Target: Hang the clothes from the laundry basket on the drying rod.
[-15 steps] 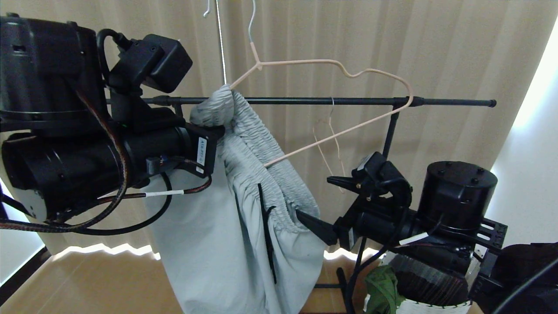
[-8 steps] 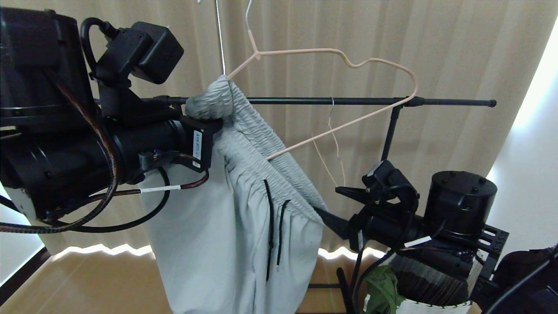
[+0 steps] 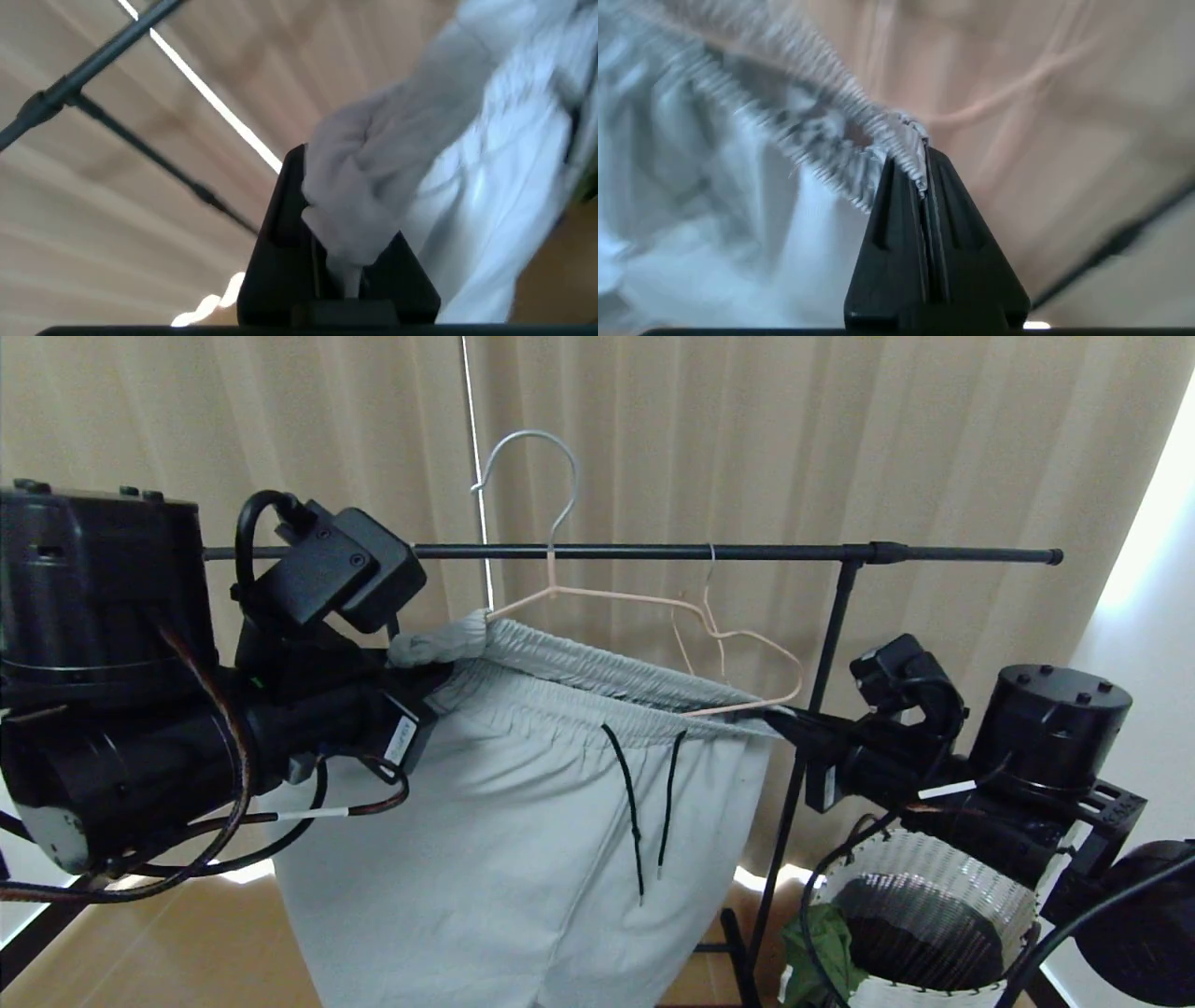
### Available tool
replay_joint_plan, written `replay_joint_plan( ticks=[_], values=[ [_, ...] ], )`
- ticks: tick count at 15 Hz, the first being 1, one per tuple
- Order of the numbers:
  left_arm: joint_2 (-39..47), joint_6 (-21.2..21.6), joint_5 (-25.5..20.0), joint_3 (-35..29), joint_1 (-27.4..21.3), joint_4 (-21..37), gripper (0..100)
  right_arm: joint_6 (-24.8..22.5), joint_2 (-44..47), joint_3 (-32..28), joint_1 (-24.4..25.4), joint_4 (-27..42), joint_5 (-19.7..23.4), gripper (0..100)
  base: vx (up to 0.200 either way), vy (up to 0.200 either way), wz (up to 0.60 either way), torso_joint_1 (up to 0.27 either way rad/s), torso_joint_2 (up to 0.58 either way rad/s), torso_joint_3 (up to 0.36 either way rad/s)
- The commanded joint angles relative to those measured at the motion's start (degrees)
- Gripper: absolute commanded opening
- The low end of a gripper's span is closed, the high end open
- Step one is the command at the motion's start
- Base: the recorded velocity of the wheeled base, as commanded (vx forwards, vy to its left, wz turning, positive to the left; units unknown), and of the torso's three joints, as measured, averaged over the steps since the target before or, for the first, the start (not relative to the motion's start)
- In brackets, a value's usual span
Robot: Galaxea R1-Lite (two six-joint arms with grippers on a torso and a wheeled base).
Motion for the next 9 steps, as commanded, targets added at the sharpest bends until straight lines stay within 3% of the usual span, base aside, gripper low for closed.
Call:
replay_joint_plan(
  ticks=[1, 5, 9],
  values=[
    [-0.8, 1.8, 0.2, 2.4, 1.8, -0.5, 0, 0.1, -0.6, -3.1, -2.7, 1.2, -0.1, 0, 0.0, 0.0, 0.0, 0.0, 0.0, 0.0],
    [-0.5, 5.5, 1.3, 5.4, 4.2, -0.5, 0, 0.1, -1.3, -5.1, -2.7, 3.1, 0.0, 0, 0.0, 0.0, 0.0, 0.0, 0.0, 0.0],
    [1.4, 7.4, 6.6, 6.3, 4.8, -0.5, 0, 0.1, -3.5, -5.3, -1.7, 6.8, 0.2, 0, 0.0, 0.0, 0.0, 0.0, 0.0, 0.0]
  ],
)
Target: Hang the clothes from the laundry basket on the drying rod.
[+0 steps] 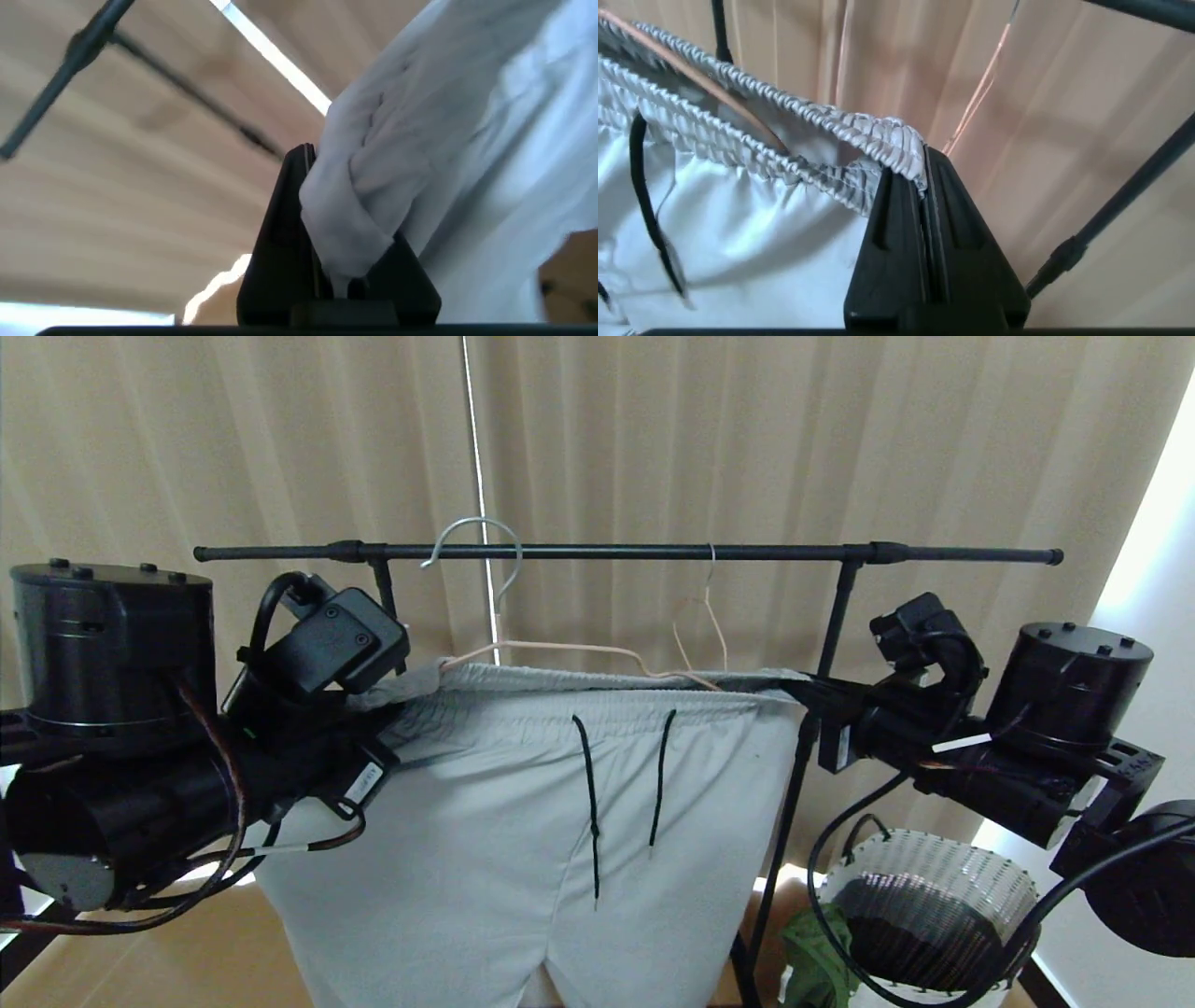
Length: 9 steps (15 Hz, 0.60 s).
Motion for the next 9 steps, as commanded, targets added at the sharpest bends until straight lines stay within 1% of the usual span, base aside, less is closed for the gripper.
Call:
replay_joint_plan(
  ticks=[1, 3, 4, 5, 6, 7, 8, 9],
  values=[
    [1.6, 0.9, 0.6, 0.6, 0.5, 0.0, 0, 0.0, -3.0, 0.0, 2.4, 2.3, 0.1, 0, 0.0, 0.0, 0.0, 0.0, 0.0, 0.0],
    [2.4, 1.2, 0.7, 0.4, 0.5, 0.0, 0, 0.0, -5.0, 0.5, 5.7, 4.7, 0.1, 0, 0.0, 0.0, 0.0, 0.0, 0.0, 0.0],
    [3.0, 1.2, 0.7, 0.2, 0.5, 0.0, 0, 0.0, -6.2, 0.8, 8.1, 6.6, 0.1, 100, 0.0, 0.0, 0.0, 0.0, 0.0, 0.0],
    [3.3, 0.7, 2.0, 0.1, 0.4, -0.4, 0, -0.2, -7.0, 1.3, 10.2, 8.1, -0.1, 100, 0.0, 0.0, 0.0, 0.0, 0.0, 0.0],
    [3.5, 0.0, 2.4, 0.1, -0.3, -1.6, 0, -0.4, -7.0, 2.1, 11.9, 8.1, -0.2, 100, 0.0, 0.0, 0.0, 0.0, 0.0, 0.0],
    [3.7, -0.5, 2.5, 0.1, -0.3, -2.5, 0, -0.5, -7.0, 2.2, 12.7, 8.1, -0.3, 100, 0.0, 0.0, 0.0, 0.0, 0.0, 0.0],
    [4.1, -2.0, 3.4, 0.0, -0.6, -4.3, 0, -0.9, -6.4, 2.0, 13.9, 8.2, -0.3, 100, 0.0, 0.0, 0.0, 0.0, 0.0, 0.0],
    [4.4, -2.9, 4.5, 0.0, -0.6, -5.0, 0, -2.7, -6.3, 1.8, 13.9, 8.2, -0.3, 100, 0.0, 0.0, 0.0, 0.0, 0.0, 0.0]
  ],
)
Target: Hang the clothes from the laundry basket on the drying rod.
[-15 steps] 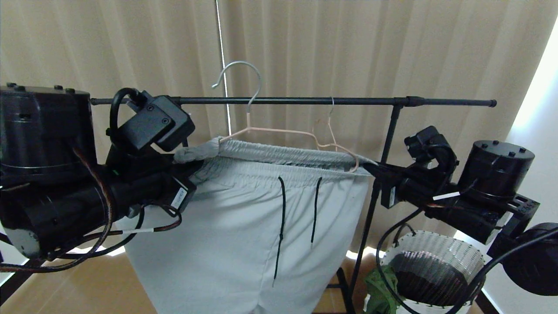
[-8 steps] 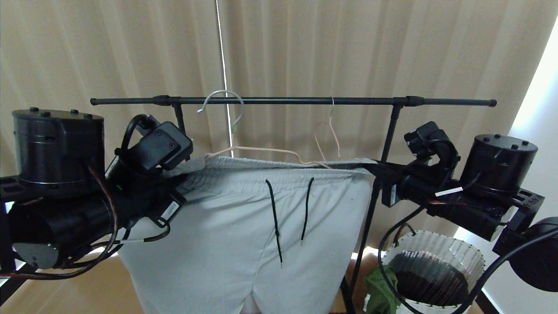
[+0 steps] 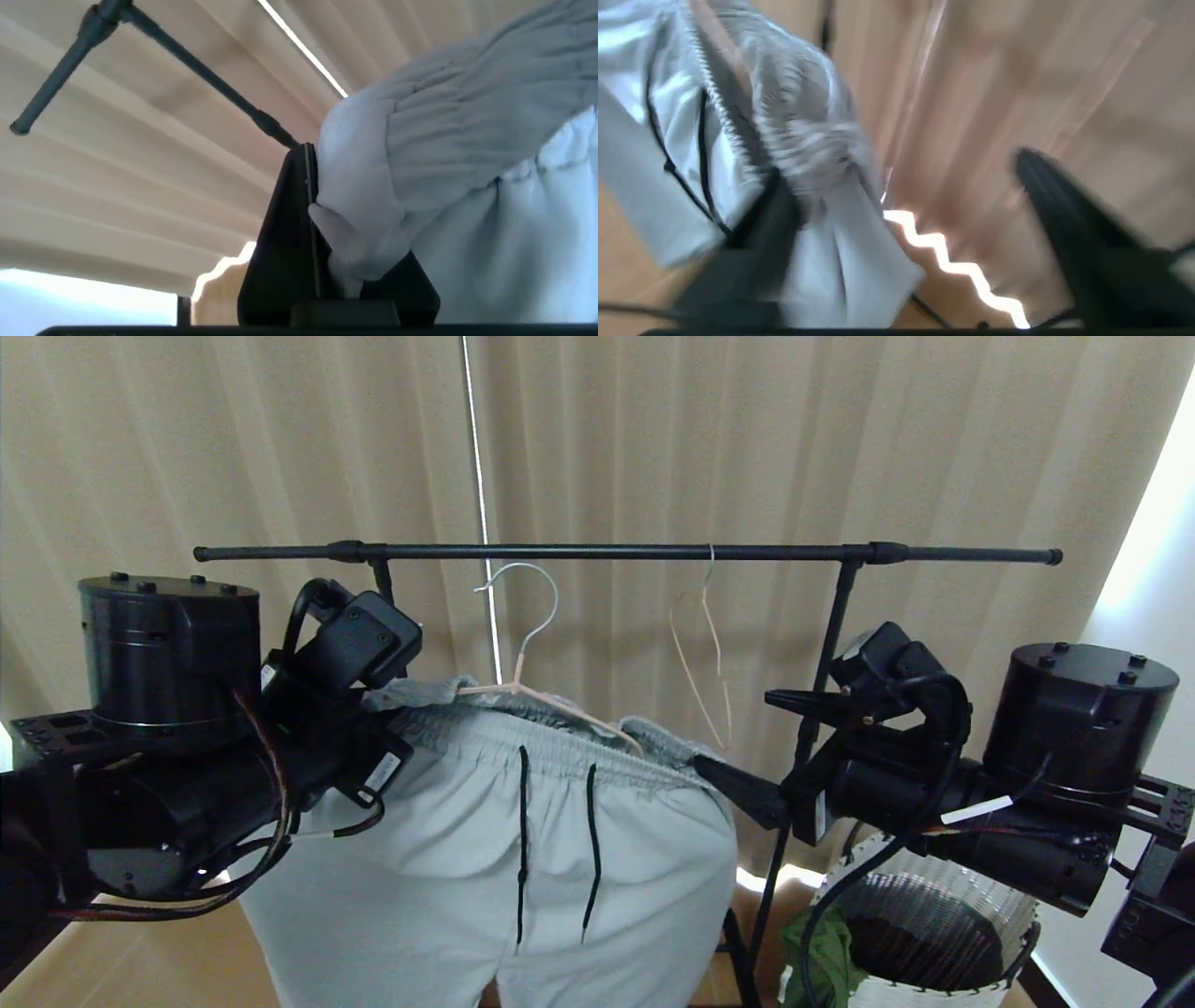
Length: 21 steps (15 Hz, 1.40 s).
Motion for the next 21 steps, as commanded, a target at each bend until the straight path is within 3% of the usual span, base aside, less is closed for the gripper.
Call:
replay_joint_plan(
  ticks=[1, 6, 8, 11, 15, 21],
  values=[
    [1.0, -1.5, 0.8, -0.1, -0.2, -0.5, 0, -2.0, -0.2, 0.0, 0.8, 0.0, 0.2, 100, 0.0, 0.0, 0.0, 0.0, 0.0, 0.0],
    [1.0, -10.2, 0.9, -0.5, -4.0, -0.5, 0, -4.8, 1.0, -0.9, 2.1, 0.6, 0.2, 100, 0.0, 0.0, 0.0, 0.0, 0.0, 0.0],
    [1.0, -11.6, 0.9, -1.6, -4.6, -0.5, 0, -6.6, 1.9, -1.3, 2.1, 1.6, 0.2, 100, 0.0, 0.0, 0.0, 0.0, 0.0, 0.0],
    [1.2, -11.7, 2.9, -2.3, -4.4, -0.5, 0, -6.7, 2.2, -1.9, 2.3, 1.6, 0.2, 100, 0.0, 0.0, 0.0, 0.0, 0.0, 0.0],
    [0.8, -11.6, 2.9, -0.9, -6.9, -0.5, 0, -6.8, 5.3, -10.0, 2.5, 1.8, -0.6, 100, 0.0, 0.0, 0.0, 0.0, 0.0, 0.0],
    [0.8, -11.0, 2.6, 1.5, -9.8, -3.9, 0, -9.6, 10.7, -15.5, 2.4, 1.3, -2.2, 100, 0.0, 0.0, 0.0, 0.0, 0.0, 0.0]
  ],
)
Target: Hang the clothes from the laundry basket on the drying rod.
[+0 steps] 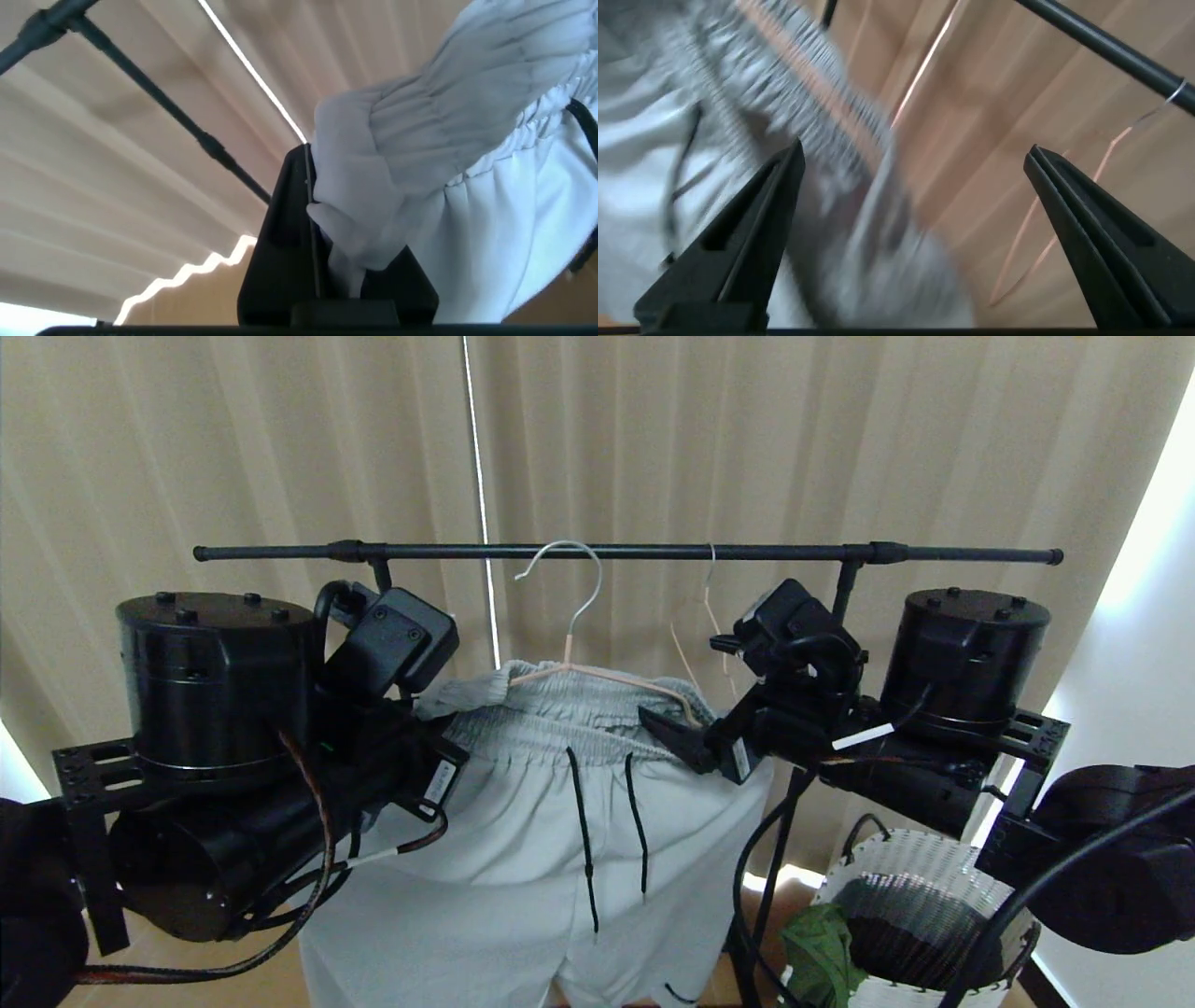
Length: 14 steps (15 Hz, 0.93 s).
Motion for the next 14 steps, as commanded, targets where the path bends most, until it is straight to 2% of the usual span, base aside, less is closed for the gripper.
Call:
replay_joint_plan(
  ticks=[1, 4, 8, 13, 14],
  values=[
    [-0.1, 0.1, 0.0, 1.1, -0.8, -0.3, 0, -0.1, 2.1, -1.8, 0.0, 0.1, 0.0, 100, 0.0, 0.0, 0.0, 0.0, 0.0, 0.0],
    [-0.2, 0.1, -0.4, 2.7, -2.1, -2.7, 0, -0.2, 3.1, -2.0, 0.1, -0.2, 0.0, 100, 0.0, 0.0, 0.0, 0.0, 0.0, 0.0],
    [-2.1, 0.0, -5.8, 3.5, -2.4, -3.6, 0, -0.1, 3.2, -1.9, 0.1, -0.2, 0.1, 100, 0.0, 0.0, 0.0, 0.0, 0.0, 0.0],
    [-2.2, -0.1, -5.8, 3.4, -1.8, -3.7, 0, -0.1, 3.0, -1.5, 0.1, -0.3, 0.1, 100, 0.0, 0.0, 0.0, 0.0, 0.0, 0.0],
    [-2.2, -0.1, -5.7, 3.4, -1.8, -3.6, 0, -0.1, 3.0, -1.5, 0.1, -0.5, 0.1, 0, 0.0, 0.0, 0.0, 0.0, 0.0, 0.0]
  ],
)
